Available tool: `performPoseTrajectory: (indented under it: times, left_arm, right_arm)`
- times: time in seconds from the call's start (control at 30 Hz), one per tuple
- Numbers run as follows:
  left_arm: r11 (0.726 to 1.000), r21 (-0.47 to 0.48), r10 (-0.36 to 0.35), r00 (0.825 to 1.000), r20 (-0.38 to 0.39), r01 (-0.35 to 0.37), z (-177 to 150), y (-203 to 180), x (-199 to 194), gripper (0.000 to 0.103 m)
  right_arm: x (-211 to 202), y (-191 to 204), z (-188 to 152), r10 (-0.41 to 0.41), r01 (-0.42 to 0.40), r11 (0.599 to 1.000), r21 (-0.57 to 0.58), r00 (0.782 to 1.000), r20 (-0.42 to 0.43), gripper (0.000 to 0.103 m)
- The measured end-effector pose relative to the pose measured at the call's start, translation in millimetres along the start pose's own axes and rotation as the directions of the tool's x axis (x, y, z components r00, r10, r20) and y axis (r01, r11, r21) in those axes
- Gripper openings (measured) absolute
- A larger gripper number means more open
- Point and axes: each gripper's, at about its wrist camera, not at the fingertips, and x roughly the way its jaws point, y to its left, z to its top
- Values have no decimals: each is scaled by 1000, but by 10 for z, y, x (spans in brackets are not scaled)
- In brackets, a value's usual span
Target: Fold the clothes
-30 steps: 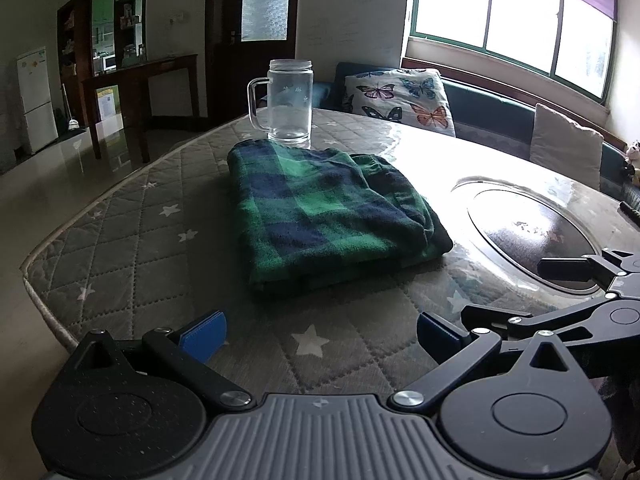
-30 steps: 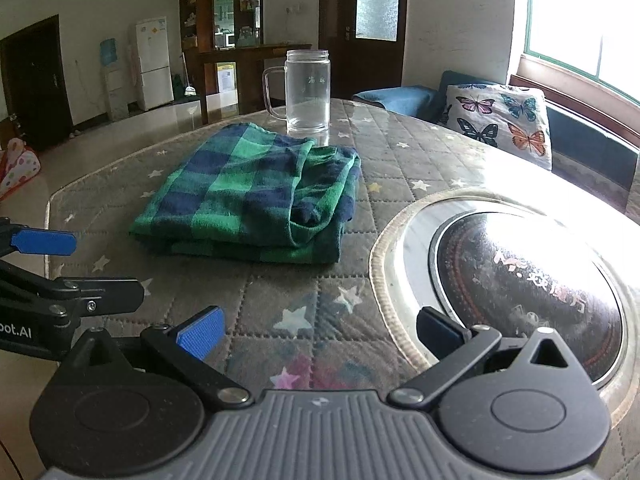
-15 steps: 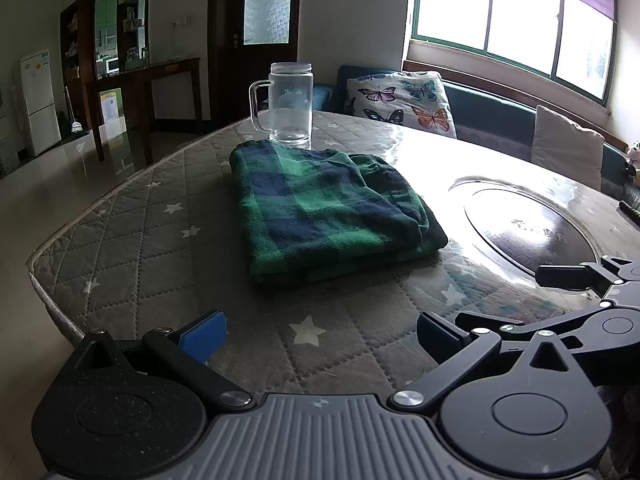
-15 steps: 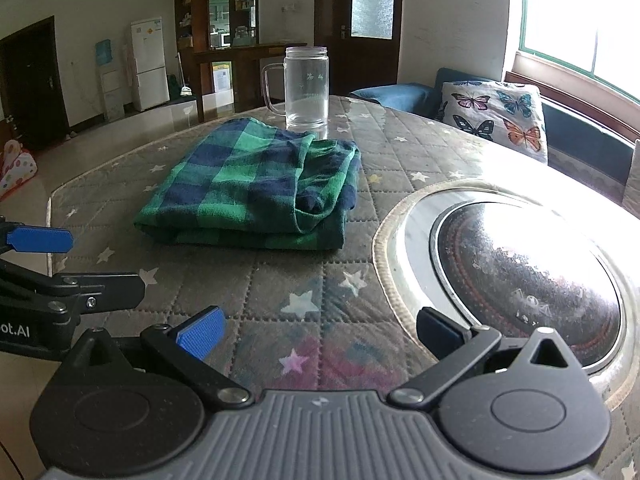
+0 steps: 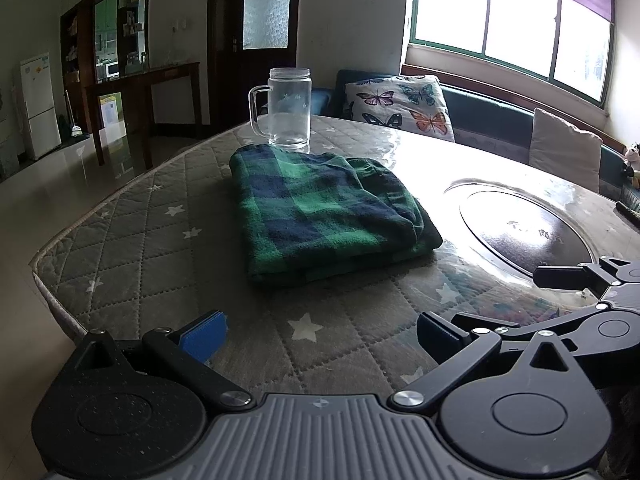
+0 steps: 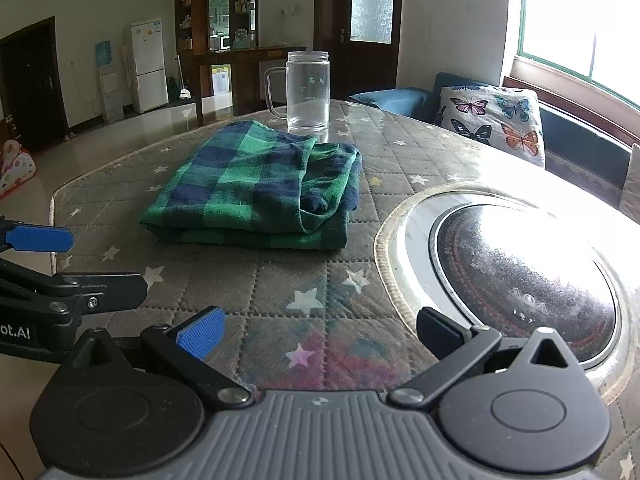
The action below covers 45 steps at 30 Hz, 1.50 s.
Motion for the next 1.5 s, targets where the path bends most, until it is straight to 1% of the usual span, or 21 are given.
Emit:
performPoseTrajectory:
  times: [1.5]
  left_arm:
    - [1000, 19, 5, 999, 36, -5, -140, -137, -272, 103]
  right_arm:
    - [-269, 34, -162, -14, 14, 1000, 15, 999, 32, 103]
